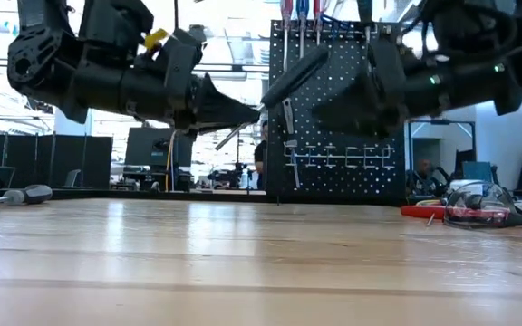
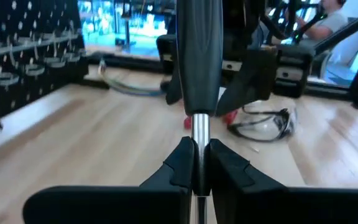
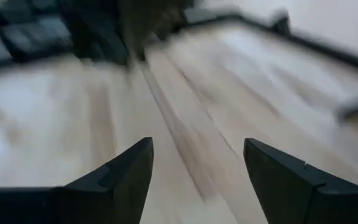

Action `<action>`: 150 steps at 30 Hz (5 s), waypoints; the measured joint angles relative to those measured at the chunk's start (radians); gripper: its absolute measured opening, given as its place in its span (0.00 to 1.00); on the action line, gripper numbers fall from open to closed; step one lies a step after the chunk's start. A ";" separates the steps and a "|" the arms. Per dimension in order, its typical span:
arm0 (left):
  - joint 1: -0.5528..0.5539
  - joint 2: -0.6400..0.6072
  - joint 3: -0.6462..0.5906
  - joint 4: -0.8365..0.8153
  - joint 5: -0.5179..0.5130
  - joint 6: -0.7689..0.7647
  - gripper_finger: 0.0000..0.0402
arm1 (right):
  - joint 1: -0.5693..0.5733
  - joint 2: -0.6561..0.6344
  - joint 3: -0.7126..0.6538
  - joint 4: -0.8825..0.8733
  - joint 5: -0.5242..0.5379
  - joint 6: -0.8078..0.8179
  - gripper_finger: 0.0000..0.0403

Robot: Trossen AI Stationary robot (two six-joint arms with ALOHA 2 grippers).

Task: Hang tools onto peg board
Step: Hang the left nut driver on the pegboard, then hang the gray screwdriver on the pegboard

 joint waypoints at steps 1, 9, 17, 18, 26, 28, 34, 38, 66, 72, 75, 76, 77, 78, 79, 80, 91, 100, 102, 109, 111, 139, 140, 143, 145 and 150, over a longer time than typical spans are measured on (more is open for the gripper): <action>-0.009 0.000 0.003 0.005 -0.003 0.013 0.05 | 0.004 0.019 0.001 0.077 0.000 -0.024 0.65; -0.075 0.000 0.071 0.007 -0.009 0.091 0.05 | 0.001 0.125 0.045 0.450 -0.108 -0.161 0.65; -0.090 0.001 0.075 -0.001 -0.050 0.112 0.05 | 0.062 0.082 0.055 0.517 -0.168 -0.340 0.62; -0.090 0.000 0.076 0.001 -0.054 0.109 0.05 | 0.067 0.073 0.054 0.511 -0.168 -0.356 0.62; -0.091 -0.001 0.076 0.002 -0.061 0.104 0.05 | 0.068 -0.010 0.053 0.415 -0.171 -0.359 0.62; -0.091 -0.001 0.076 0.001 -0.065 0.104 0.05 | 0.054 -0.028 0.060 0.400 -0.188 -0.329 0.61; -0.091 -0.001 0.077 -0.008 -0.061 0.105 0.05 | 0.004 -0.046 0.128 0.261 -0.292 -0.266 0.51; -0.091 -0.001 0.077 -0.016 -0.051 0.107 0.05 | -0.004 -0.046 0.177 0.157 -0.311 -0.263 0.35; -0.053 -0.060 0.083 -0.522 -0.130 -0.004 0.32 | -0.335 -0.258 0.620 -0.876 0.149 -0.395 0.30; -0.056 -0.060 0.083 -0.523 -0.129 -0.004 0.32 | -0.401 -0.227 0.620 -0.787 0.103 -0.416 0.30; -0.059 -0.060 0.083 -0.523 -0.128 -0.002 0.32 | -0.430 -0.216 0.620 -0.794 0.073 -0.382 0.30; -0.059 -0.060 0.083 -0.523 -0.127 -0.002 0.32 | -0.438 -0.211 0.619 -0.803 0.066 -0.377 0.30; -0.059 -0.060 0.083 -0.523 -0.127 -0.002 0.32 | -0.445 -0.201 0.619 -0.801 0.049 -0.368 0.30; -0.059 -0.060 0.083 -0.522 -0.127 -0.002 0.32 | -0.451 -0.193 0.620 -0.800 0.030 -0.355 0.30; -0.059 -0.060 0.083 -0.522 -0.127 -0.002 0.32 | -0.460 -0.183 0.620 -0.809 0.023 -0.346 0.30; -0.059 -0.059 0.083 -0.522 -0.127 -0.002 0.32 | -0.468 -0.173 0.620 -0.816 0.023 -0.345 0.30; -0.059 -0.059 0.082 -0.519 -0.127 -0.004 0.32 | -0.520 -0.116 0.620 -0.849 -0.005 -0.284 0.30; -0.059 -0.059 0.082 -0.520 -0.127 -0.008 0.32 | -0.576 -0.115 0.620 -0.906 -0.084 -0.201 0.30; -0.059 -0.059 0.082 -0.520 -0.128 -0.008 0.32 | -0.579 -0.115 0.620 -0.911 -0.085 -0.198 0.30; -0.059 -0.059 0.082 -0.520 -0.128 -0.008 0.32 | -0.572 -0.115 0.620 -0.912 -0.082 -0.211 0.59; -0.059 -0.059 0.082 -0.520 -0.128 -0.008 0.32 | -0.573 -0.116 0.620 -0.911 -0.082 -0.220 0.65; -0.201 -0.366 0.324 -2.274 0.074 -0.893 0.29 | -0.077 -0.233 0.381 -0.764 0.106 -0.290 0.69; -0.199 -0.374 0.307 -2.316 0.096 -0.936 0.31 | -0.077 -0.234 0.381 -0.754 0.107 -0.296 0.69; -0.200 -0.423 0.233 -2.319 0.140 -1.046 0.37 | -0.078 -0.232 0.384 -0.755 0.106 -0.299 0.69; -0.193 -0.468 0.174 -2.274 0.168 -1.099 0.42 | -0.077 -0.232 0.384 -0.753 0.105 -0.315 0.69; -0.173 -0.570 0.043 -2.187 0.180 -1.222 0.52 | -0.083 -0.232 0.386 -0.743 0.103 -0.327 0.69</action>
